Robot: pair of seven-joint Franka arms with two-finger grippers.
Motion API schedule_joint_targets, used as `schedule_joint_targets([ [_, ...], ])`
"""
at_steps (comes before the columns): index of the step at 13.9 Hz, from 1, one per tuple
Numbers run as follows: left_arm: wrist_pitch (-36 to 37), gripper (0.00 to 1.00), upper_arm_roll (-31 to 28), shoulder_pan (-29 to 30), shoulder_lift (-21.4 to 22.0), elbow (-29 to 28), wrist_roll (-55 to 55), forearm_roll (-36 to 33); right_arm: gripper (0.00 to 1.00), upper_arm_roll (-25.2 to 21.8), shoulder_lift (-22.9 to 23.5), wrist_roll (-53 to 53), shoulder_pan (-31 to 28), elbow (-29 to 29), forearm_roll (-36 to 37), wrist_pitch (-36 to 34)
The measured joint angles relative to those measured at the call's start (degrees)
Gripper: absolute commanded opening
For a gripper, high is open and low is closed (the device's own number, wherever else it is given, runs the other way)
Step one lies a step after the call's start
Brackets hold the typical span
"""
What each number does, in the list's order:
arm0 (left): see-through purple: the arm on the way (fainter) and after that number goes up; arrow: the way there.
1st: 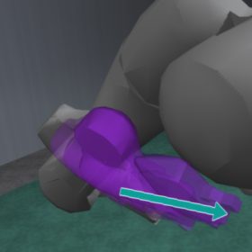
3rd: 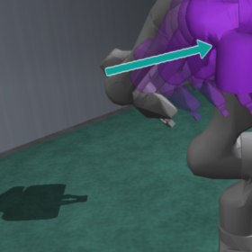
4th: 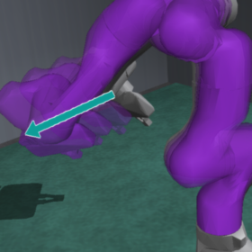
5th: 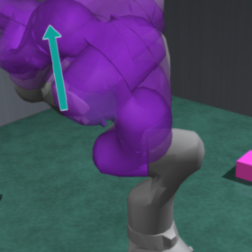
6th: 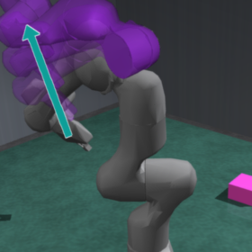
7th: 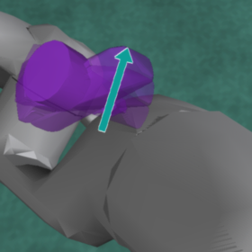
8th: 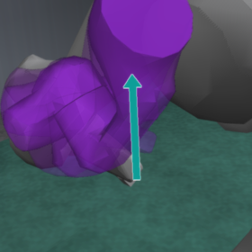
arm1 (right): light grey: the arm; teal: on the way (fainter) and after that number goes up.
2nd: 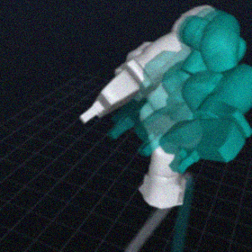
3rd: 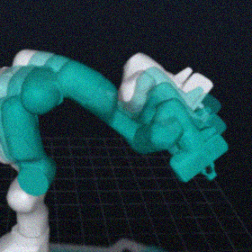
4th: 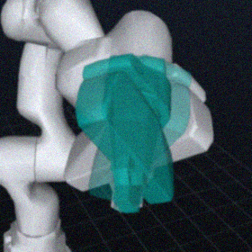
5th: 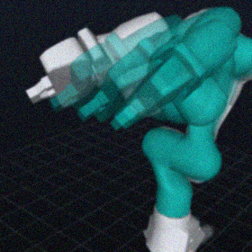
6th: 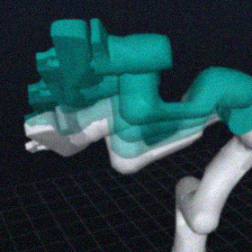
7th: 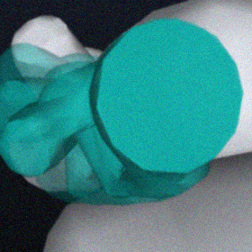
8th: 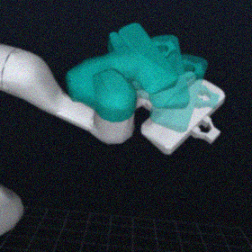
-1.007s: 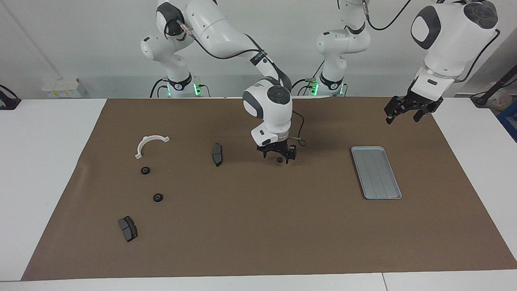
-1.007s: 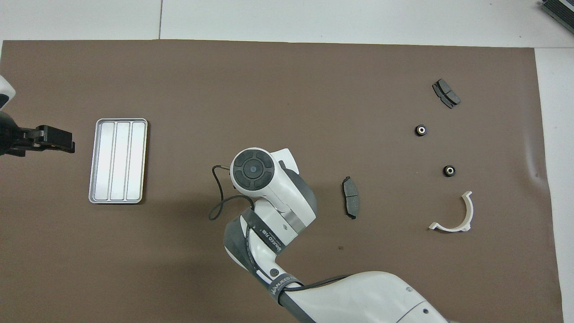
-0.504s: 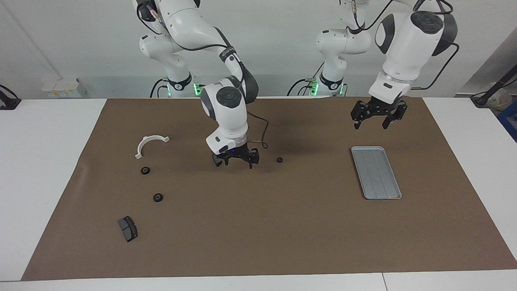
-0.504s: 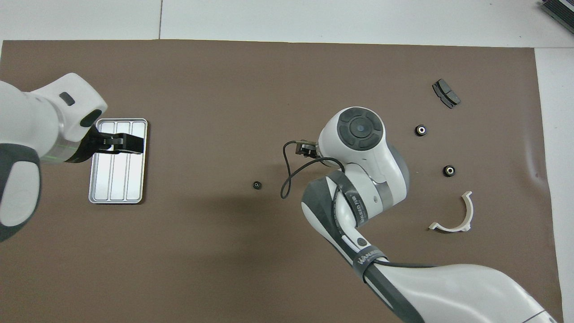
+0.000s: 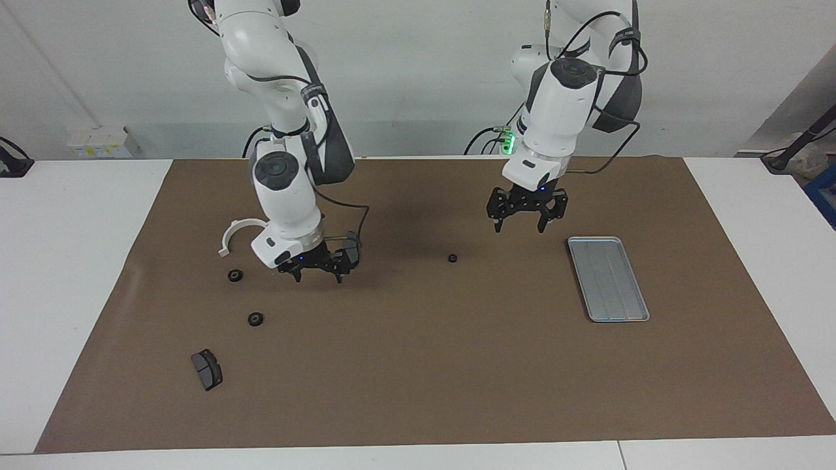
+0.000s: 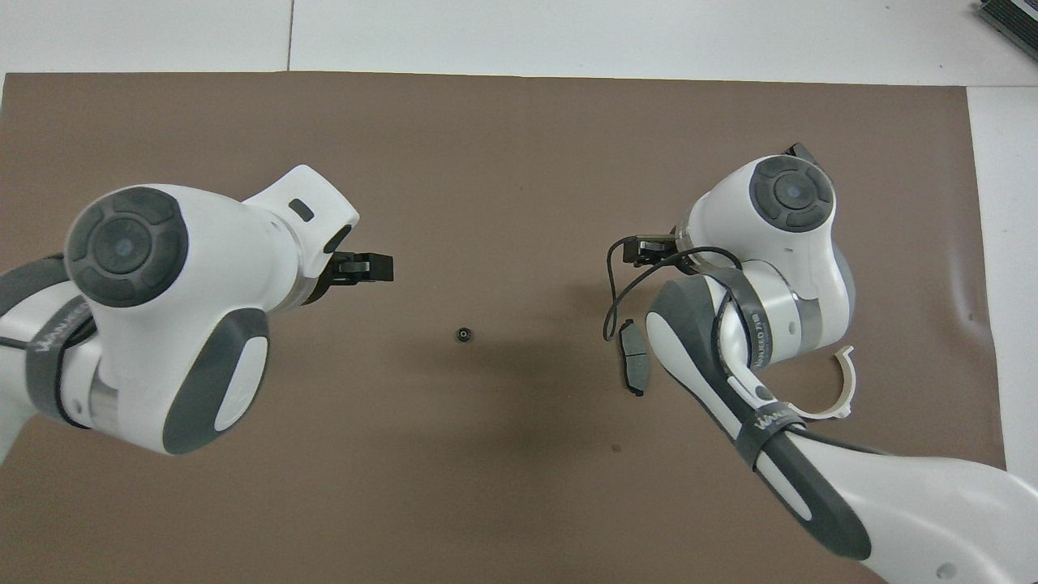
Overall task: Pick bearing gear from pile to tray
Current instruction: 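Grasp the bearing with the left gripper while the right gripper withdraws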
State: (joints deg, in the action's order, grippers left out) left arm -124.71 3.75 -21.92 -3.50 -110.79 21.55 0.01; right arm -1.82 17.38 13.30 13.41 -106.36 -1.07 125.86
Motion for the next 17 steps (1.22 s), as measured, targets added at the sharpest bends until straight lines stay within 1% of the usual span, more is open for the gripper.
schedule_joint_targets([
  [3,-4.9,1.00,-0.1,-1.5,-3.9,0.0,0.3,0.0,1.00,0.0,0.3,-7.5,-4.8,0.3,0.0,0.2],
  [5,-7.3,1.00,-0.1,-3.0,-6.7,0.2,0.4,0.0,0.98,0.0,1.6,-10.6,-7.0,1.0,0.0,1.1],
  [8,-11.6,1.00,0.0,-5.2,-11.4,0.5,1.0,0.0,0.95,0.0,5.8,-11.8,-9.1,2.8,0.0,3.7],
  [10,-12.8,1.00,-0.1,-6.0,-13.1,0.6,1.0,0.0,0.90,0.0,8.7,-12.4,-10.3,4.9,0.0,4.5],
  [11,-12.8,1.00,-0.1,-6.4,-13.6,0.6,1.0,0.0,0.81,0.0,9.8,-12.4,-10.8,5.6,0.0,5.0],
  [14,-12.8,1.00,-0.1,-7.1,-14.4,0.4,1.0,0.0,0.62,0.1,11.4,-12.5,-11.2,6.2,0.0,6.5],
  [15,-12.8,1.00,-0.1,-7.4,-14.6,0.1,1.0,0.0,0.51,0.2,11.4,-12.5,-11.2,6.2,-0.2,6.6],
  [16,-12.8,1.00,-0.1,-7.8,-14.7,-0.2,1.0,0.0,0.38,0.4,11.4,-12.5,-11.2,6.2,-0.4,6.6],
  [17,-12.8,0.98,0.0,-8.1,-14.7,-0.7,1.0,0.0,0.24,0.5,11.4,-12.5,-11.2,6.2,-0.5,6.6],
])
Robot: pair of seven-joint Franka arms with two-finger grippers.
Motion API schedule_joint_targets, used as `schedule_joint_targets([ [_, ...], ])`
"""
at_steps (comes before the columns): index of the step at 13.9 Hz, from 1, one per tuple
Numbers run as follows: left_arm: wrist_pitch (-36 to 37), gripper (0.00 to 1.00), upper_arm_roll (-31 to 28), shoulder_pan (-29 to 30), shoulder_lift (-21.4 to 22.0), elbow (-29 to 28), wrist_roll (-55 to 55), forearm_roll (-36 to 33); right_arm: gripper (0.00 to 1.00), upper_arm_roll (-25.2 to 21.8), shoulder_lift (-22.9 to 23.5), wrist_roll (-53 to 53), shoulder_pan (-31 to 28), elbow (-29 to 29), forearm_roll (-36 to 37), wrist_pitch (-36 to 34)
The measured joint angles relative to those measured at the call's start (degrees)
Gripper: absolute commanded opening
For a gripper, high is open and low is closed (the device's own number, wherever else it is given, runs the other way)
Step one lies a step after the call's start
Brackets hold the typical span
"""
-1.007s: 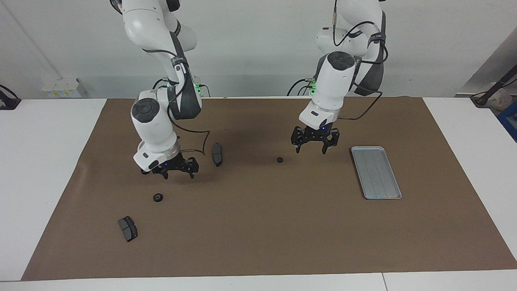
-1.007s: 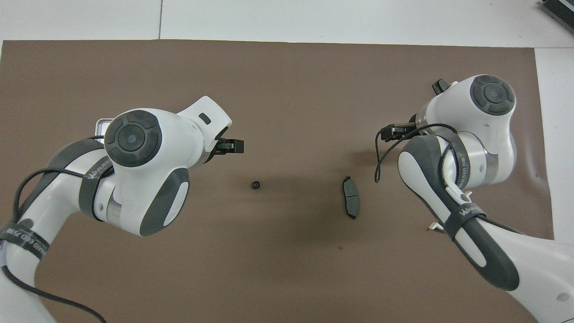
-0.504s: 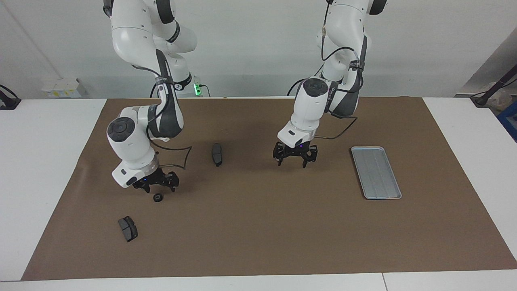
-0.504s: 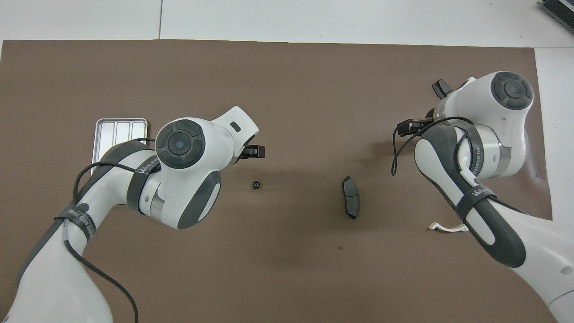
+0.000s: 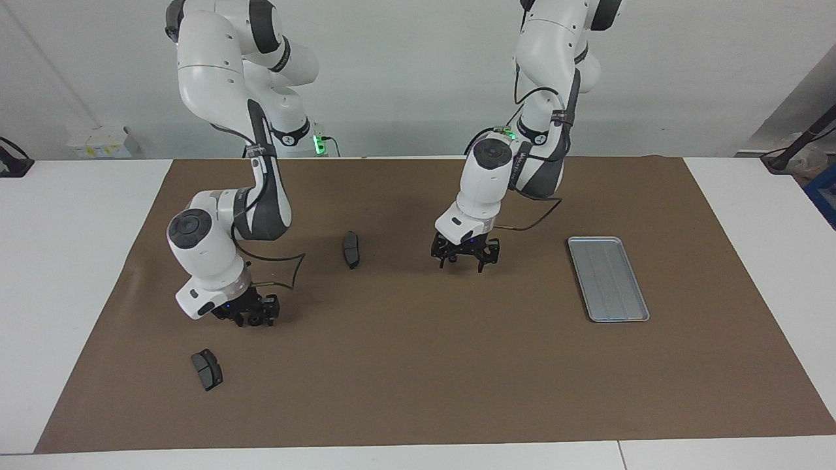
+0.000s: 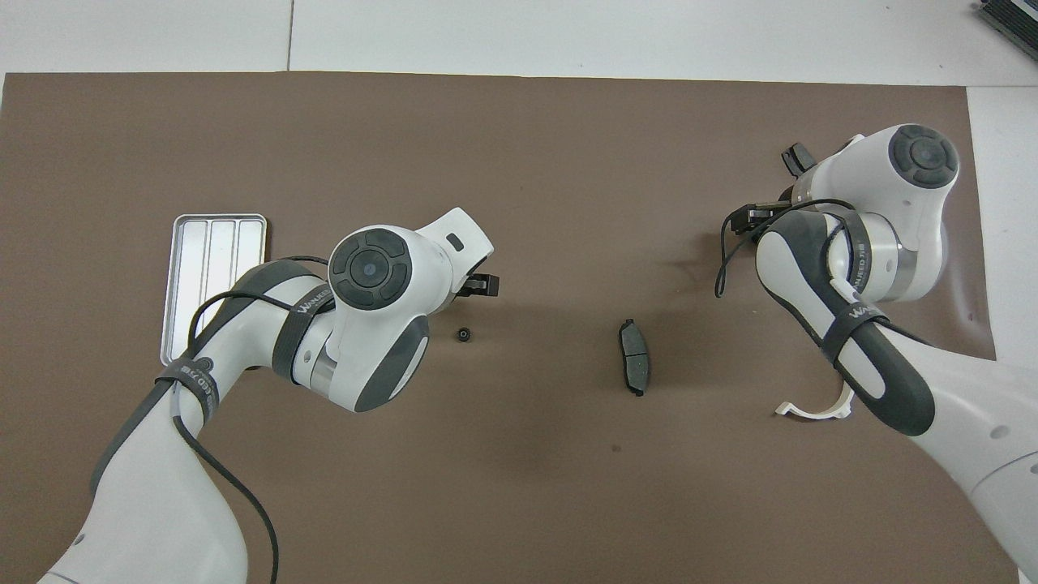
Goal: Pick bearing gear from pile to tray
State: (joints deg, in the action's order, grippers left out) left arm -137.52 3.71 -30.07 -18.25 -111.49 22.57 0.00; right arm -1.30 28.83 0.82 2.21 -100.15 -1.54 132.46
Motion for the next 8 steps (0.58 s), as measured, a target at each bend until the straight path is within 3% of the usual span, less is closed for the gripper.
schedule_joint_targets([
  [2,0.0,0.91,0.0,-0.5,0.0,-1.0,0.0,0.0,0.06,0.0,0.0,0.0,0.0,0.1,-0.1,0.0],
  [8,0.0,0.71,0.0,-1.4,0.1,-3.7,0.0,0.0,0.04,0.0,-1.6,0.0,0.4,0.9,-0.1,-1.1],
])
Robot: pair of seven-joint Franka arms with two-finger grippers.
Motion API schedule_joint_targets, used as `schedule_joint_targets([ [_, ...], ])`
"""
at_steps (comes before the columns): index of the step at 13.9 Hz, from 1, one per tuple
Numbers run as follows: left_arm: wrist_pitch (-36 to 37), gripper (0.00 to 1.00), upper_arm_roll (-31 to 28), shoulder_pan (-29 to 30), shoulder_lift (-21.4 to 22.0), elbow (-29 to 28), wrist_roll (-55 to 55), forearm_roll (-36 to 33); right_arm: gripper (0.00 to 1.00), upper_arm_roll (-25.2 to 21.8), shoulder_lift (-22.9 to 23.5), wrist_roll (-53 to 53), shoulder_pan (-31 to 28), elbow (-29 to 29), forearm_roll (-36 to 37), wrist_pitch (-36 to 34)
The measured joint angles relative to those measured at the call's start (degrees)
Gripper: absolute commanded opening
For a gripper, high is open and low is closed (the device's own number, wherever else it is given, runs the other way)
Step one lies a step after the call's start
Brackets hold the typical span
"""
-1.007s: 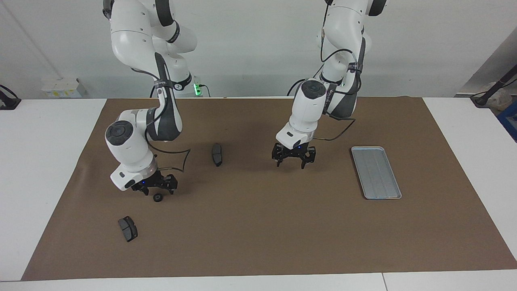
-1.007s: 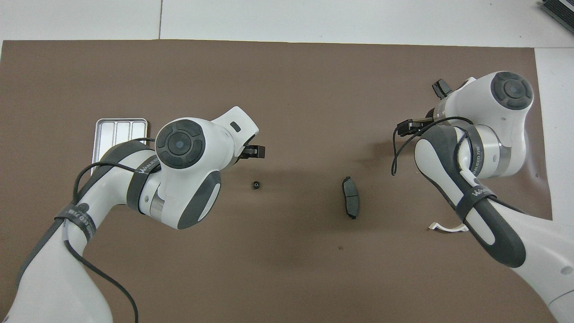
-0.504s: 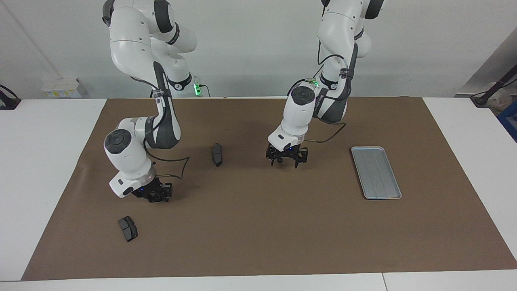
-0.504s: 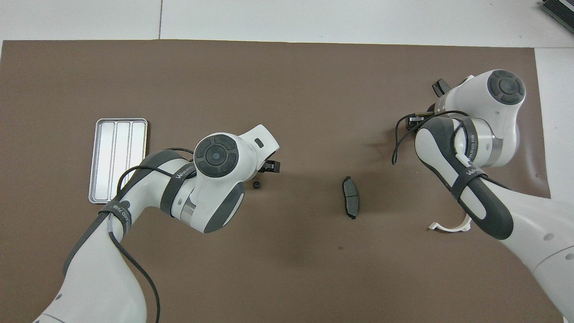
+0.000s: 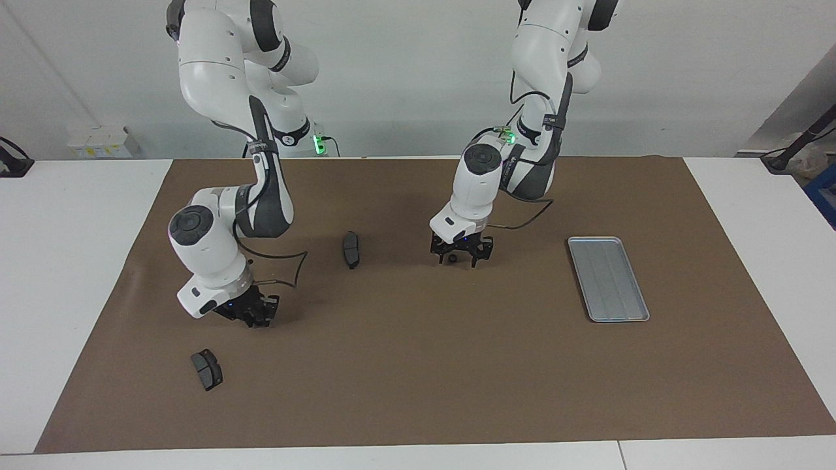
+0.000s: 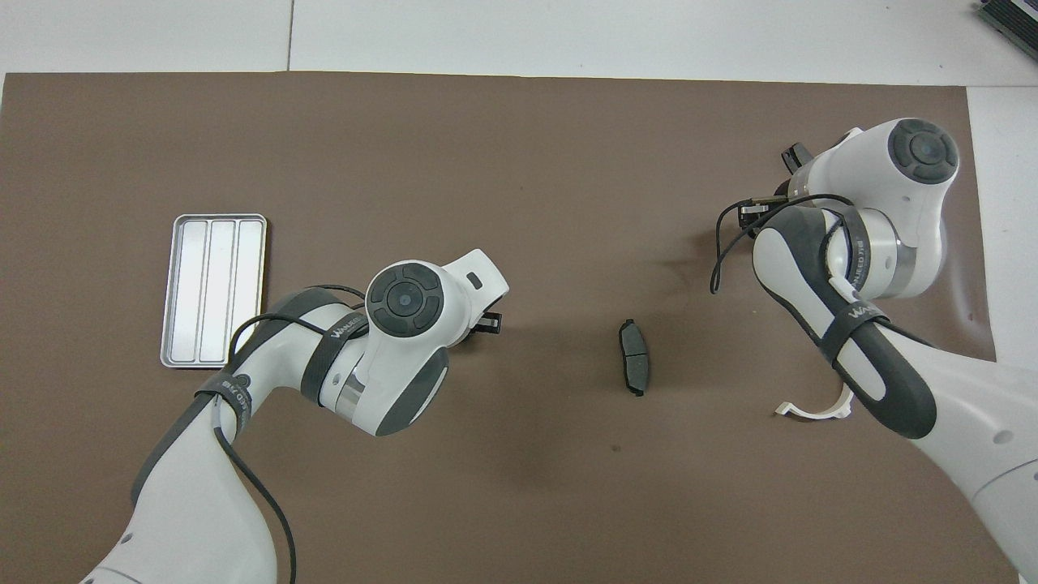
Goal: Pick bearing gear from pile to tray
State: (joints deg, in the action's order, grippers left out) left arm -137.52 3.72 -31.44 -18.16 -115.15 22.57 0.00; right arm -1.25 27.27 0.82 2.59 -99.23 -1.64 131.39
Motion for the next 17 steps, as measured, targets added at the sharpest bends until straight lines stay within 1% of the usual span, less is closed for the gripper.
schedule_joint_targets([
  [4,0.0,0.63,0.0,-1.0,0.2,-1.2,0.0,0.0,0.04,0.1,-3.5,0.3,0.4,0.2,-0.1,-3.4],
  [8,0.0,0.57,0.0,-1.5,0.4,-1.8,0.0,0.0,0.03,0.2,-7.0,3.2,3.0,0.2,-0.2,-7.1],
  [12,0.0,0.46,0.0,-1.9,0.7,-2.2,0.0,0.0,0.03,0.2,-9.7,7.0,4.9,0.2,-0.2,-8.9],
  [14,0.0,0.42,0.0,-2.2,0.9,-2.3,0.0,0.0,0.03,0.2,-10.8,10.0,6.7,0.2,-0.2,-9.5],
  [17,0.0,0.35,-0.1,-2.5,1.0,-2.4,0.0,0.0,0.03,0.3,-12.2,15.3,10.3,0.2,-0.2,-10.1],
])
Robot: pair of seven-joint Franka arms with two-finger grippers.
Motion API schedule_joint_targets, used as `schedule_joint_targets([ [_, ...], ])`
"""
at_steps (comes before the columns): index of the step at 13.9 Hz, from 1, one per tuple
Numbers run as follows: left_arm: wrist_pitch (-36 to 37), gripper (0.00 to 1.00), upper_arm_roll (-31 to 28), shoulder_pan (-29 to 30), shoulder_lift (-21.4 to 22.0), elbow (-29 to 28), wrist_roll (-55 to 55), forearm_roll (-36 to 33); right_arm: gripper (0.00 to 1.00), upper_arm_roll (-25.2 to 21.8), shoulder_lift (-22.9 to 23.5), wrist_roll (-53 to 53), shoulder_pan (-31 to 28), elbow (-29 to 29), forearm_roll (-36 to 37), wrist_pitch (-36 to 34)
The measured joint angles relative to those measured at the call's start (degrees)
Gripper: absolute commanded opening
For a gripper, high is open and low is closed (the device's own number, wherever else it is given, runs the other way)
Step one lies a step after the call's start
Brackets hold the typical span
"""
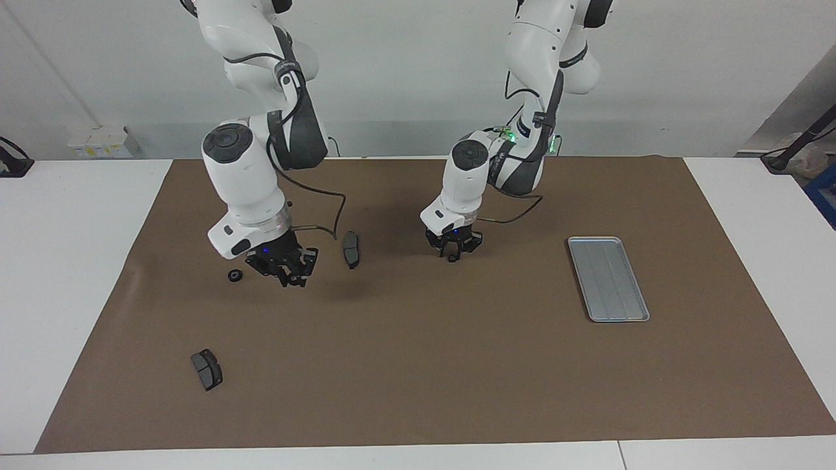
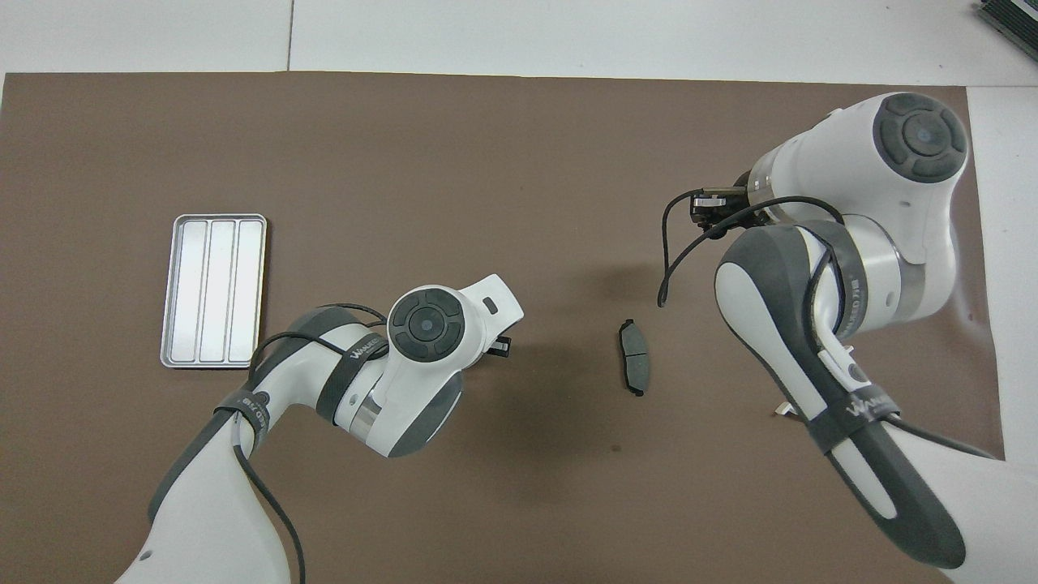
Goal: Pick bearing gear from pile to tray
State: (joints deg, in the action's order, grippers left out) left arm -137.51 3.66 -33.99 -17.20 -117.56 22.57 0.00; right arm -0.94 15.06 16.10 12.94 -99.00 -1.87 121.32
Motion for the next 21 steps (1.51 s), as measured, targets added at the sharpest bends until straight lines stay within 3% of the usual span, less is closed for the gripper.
schedule_joint_targets([
  [12,0.0,0.07,0.0,0.0,0.1,-0.1,0.0,0.0,0.00,0.1,-0.2,7.0,6.5,-1.2,0.0,0.0],
  [18,0.2,0.04,-1.1,0.6,0.2,1.4,0.0,0.0,0.00,0.2,0.2,11.8,11.5,-4.9,0.0,3.5],
  [21,1.0,0.04,-1.6,5.5,0.5,3.9,-0.1,0.0,0.00,0.2,0.6,14.2,13.7,-6.6,0.0,5.2],
])
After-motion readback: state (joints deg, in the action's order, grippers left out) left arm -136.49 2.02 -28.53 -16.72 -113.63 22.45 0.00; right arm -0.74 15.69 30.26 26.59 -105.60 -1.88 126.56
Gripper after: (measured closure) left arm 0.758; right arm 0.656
